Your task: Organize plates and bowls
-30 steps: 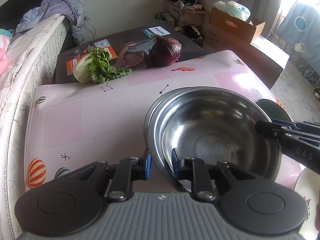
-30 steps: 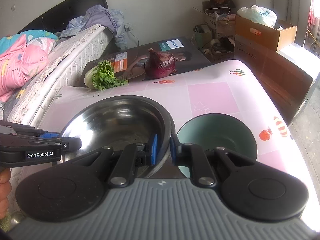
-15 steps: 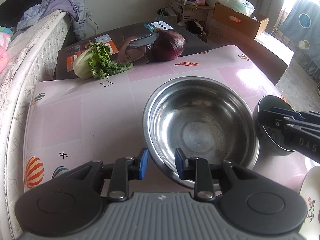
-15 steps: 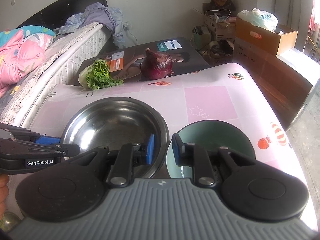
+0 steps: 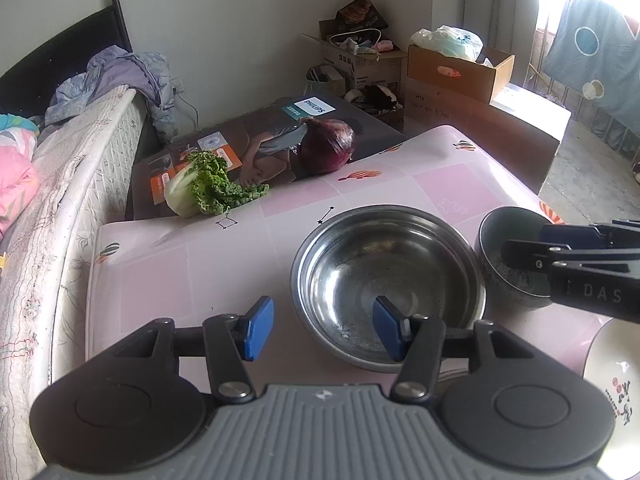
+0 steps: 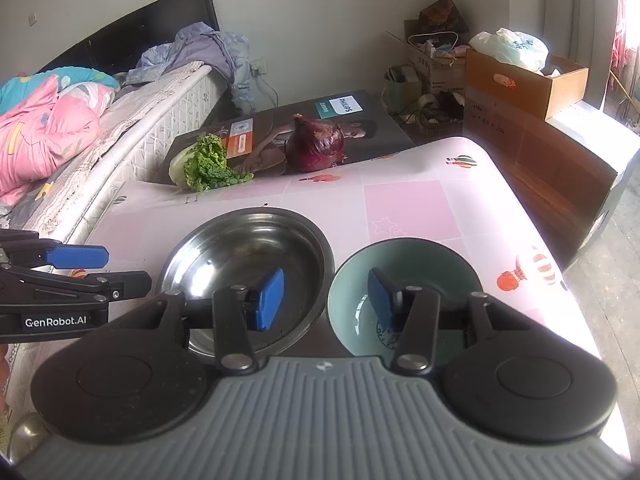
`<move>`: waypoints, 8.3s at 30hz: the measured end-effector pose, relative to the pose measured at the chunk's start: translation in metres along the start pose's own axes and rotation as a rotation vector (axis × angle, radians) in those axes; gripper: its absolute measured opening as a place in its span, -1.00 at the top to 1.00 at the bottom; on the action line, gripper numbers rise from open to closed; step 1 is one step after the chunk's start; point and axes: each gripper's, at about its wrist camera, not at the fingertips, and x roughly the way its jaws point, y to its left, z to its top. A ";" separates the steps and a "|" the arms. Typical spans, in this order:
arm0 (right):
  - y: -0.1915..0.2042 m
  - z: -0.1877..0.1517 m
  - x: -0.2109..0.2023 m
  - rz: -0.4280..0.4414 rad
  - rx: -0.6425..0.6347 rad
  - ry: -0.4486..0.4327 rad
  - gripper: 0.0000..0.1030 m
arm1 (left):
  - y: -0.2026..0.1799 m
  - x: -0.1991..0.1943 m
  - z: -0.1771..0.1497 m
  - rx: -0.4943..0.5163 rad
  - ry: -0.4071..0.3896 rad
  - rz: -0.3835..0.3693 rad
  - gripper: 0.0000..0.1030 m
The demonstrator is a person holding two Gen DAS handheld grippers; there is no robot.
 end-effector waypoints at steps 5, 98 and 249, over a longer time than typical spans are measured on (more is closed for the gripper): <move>-0.005 -0.005 -0.020 0.005 0.001 -0.011 0.06 | -0.008 -0.019 -0.002 0.025 -0.027 -0.005 -0.11; -0.179 -0.035 0.032 0.154 0.386 0.264 0.64 | -0.133 0.093 0.024 -0.111 0.303 -0.337 0.51; 0.048 -0.185 -0.221 0.154 0.111 -0.016 -0.61 | 0.037 -0.209 -0.237 -0.165 -0.136 -0.155 -0.93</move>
